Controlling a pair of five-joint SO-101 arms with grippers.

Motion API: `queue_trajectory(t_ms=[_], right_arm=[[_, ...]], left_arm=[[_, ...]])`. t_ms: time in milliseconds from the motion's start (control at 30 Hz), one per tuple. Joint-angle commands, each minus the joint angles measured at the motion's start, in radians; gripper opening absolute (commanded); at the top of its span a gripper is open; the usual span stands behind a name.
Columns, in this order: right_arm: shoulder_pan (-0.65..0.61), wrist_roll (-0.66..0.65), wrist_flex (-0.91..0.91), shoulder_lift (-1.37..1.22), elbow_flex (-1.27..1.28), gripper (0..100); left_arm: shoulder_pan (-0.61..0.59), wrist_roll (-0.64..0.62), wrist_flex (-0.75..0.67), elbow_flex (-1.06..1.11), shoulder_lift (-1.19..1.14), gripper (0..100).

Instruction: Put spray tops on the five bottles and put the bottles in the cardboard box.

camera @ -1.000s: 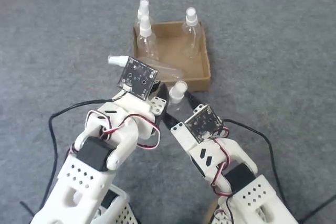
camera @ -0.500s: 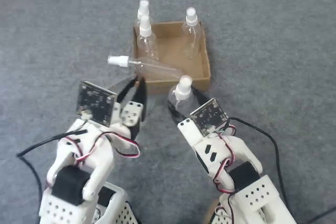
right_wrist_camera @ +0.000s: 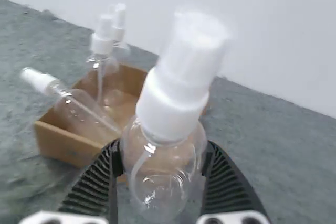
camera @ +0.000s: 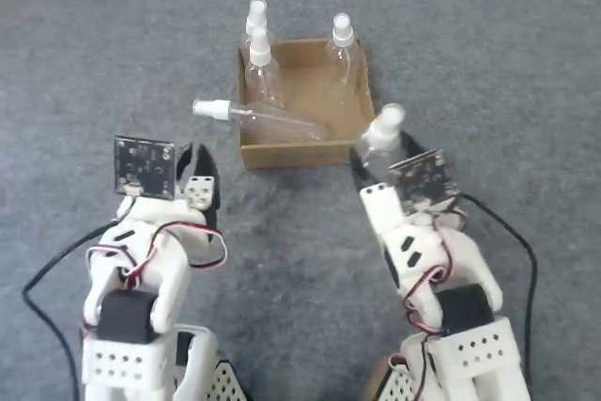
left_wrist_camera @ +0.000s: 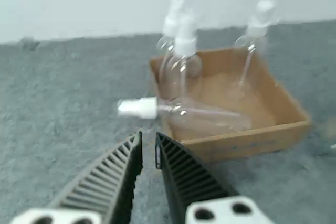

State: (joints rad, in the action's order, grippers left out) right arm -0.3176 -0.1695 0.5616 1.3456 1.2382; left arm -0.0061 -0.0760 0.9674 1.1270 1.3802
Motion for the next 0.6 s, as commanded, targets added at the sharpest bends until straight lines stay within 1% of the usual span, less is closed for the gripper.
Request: queue_trajectory(t_ms=[0,67,167,333,467,567], right_arm=[[0.077,-0.017,0.002,0.024,-0.084,0.6],[0.111,-0.017,-0.002,0.022,-0.084,0.6],[0.150,-0.035,-0.004,-0.007,-0.097,0.6],[0.197,-0.041,-0.019,-0.216,-0.178,0.6],[0.237,-0.034,-0.156,-0.420,-0.203,0.6],[0.265,0.005,-0.289,-0.568,-0.207,0.6]], left_arm=[[-0.075,-0.060,-0.115,0.073,0.015,4],[-0.109,-0.094,-0.155,0.105,0.015,4],[-0.155,-0.098,-0.167,0.110,0.015,4],[-0.170,-0.098,-0.166,0.122,0.015,4],[-0.170,-0.095,-0.166,0.128,0.015,4],[-0.170,-0.095,-0.166,0.128,0.015,4]])
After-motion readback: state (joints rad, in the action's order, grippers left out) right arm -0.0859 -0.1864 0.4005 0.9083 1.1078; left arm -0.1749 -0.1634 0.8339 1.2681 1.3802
